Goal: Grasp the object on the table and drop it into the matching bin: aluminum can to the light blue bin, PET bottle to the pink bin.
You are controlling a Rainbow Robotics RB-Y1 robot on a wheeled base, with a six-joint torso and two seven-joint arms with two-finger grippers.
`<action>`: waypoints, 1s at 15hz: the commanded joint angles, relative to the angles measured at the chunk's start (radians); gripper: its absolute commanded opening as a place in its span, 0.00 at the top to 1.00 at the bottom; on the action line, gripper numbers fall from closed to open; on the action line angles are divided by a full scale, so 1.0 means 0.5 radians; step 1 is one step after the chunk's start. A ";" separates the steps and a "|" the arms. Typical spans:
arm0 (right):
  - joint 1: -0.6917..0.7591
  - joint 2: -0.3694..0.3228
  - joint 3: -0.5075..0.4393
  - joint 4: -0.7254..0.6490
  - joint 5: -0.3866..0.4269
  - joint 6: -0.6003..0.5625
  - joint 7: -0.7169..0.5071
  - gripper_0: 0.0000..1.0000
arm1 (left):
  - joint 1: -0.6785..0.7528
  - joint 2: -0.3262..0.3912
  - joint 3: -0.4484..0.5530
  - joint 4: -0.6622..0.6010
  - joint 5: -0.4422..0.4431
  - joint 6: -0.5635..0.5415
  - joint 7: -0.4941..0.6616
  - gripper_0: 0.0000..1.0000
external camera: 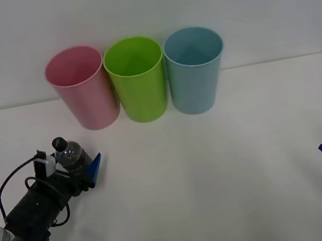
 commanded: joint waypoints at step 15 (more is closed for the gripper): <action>0.000 0.000 0.000 0.000 0.000 0.000 0.000 0.00 | 0.190 0.099 0.049 -0.166 0.184 -0.141 0.041 1.00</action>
